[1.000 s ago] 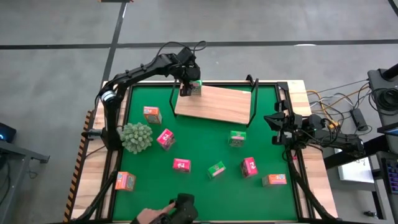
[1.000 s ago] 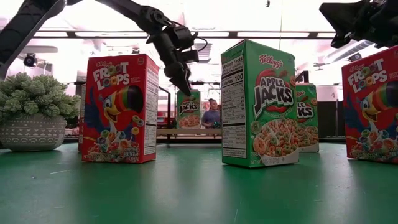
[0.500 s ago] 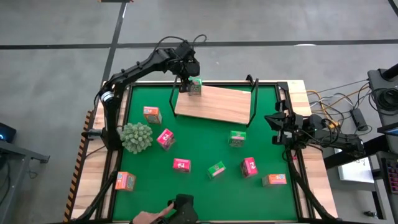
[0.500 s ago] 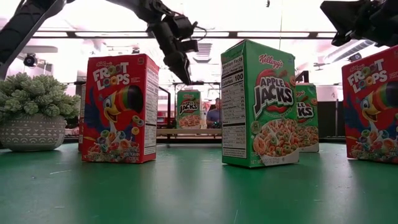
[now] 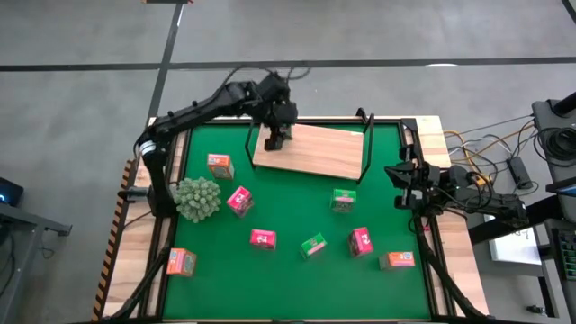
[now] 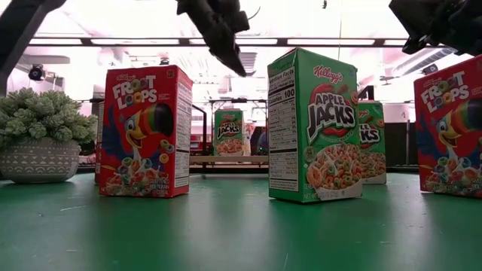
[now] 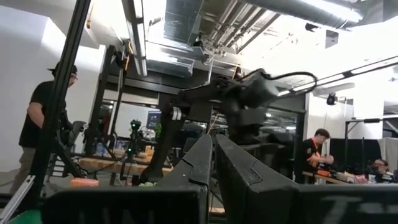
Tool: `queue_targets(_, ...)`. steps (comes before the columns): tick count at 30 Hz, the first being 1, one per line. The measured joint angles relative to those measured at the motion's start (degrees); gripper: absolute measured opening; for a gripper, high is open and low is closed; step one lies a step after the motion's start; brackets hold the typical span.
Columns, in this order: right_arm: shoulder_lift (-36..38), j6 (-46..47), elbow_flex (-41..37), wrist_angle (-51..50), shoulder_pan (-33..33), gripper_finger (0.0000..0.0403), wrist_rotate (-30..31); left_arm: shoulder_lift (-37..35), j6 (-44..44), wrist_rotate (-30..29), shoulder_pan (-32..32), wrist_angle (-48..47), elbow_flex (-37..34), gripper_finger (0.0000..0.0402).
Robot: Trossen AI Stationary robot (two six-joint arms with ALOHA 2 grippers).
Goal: Stack cereal on shelf
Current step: Put the bottom right red cereal box on the shelf
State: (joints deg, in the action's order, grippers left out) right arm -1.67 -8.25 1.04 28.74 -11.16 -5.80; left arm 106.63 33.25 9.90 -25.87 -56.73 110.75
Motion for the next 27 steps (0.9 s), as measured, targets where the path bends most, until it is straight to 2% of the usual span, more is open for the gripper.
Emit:
queue_targets(5, 0.0, -0.48, 0.06, 0.87, 0.0, 0.0012, 0.0, -6.63, -2.47, -0.28, 5.28, 6.67, -9.77, 0.0231)
queue_targets(14, -2.5, -0.31, 0.12, 8.61, 0.02, 0.0012, -0.13, -23.88, -11.26, -0.38, 15.07, 28.25, -34.86, 0.0231)
queue_targets(22, -10.21, 0.79, 0.57, 20.71, 0.02, 0.0012, -0.11, -37.29, -17.7, -0.38, 21.21, 49.27, -53.8, 0.0231)
queue_targets(27, -15.78, 4.39, 6.82, 17.25, 0.02, 0.0012, -0.02, -42.37, -19.91, -0.48, 21.75, 57.4, -61.56, 0.0231)
